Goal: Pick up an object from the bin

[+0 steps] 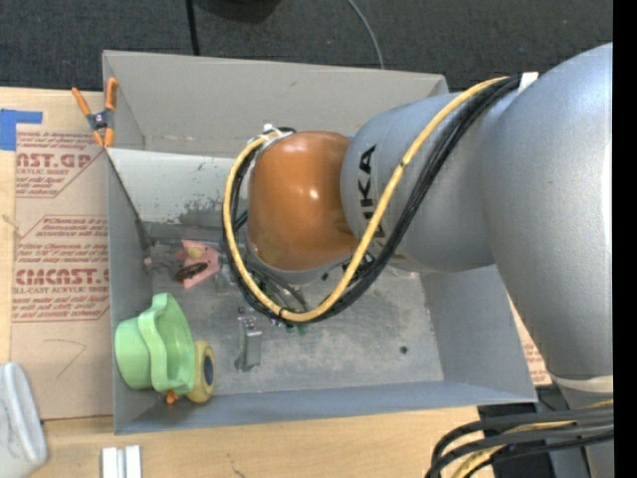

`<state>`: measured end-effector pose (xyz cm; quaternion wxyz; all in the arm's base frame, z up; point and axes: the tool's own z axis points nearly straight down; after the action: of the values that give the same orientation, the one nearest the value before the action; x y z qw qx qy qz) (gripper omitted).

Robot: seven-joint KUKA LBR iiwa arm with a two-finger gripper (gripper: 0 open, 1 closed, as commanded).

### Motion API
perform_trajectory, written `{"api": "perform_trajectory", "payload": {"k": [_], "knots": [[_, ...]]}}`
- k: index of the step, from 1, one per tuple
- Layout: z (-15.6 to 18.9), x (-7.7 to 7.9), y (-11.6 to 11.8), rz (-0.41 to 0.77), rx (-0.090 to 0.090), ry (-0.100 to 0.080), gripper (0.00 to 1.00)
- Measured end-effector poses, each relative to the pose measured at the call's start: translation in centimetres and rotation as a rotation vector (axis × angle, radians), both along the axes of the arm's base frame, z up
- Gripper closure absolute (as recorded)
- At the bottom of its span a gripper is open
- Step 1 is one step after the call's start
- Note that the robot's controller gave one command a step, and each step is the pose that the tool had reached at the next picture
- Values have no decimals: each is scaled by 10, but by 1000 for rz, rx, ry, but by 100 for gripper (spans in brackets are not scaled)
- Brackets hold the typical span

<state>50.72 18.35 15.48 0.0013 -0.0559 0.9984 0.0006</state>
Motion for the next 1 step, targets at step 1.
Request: {"api": "perform_trajectory", "payload": {"k": [1], "knots": [[-35, -25, 41, 142, 1, 4, 0]]}}
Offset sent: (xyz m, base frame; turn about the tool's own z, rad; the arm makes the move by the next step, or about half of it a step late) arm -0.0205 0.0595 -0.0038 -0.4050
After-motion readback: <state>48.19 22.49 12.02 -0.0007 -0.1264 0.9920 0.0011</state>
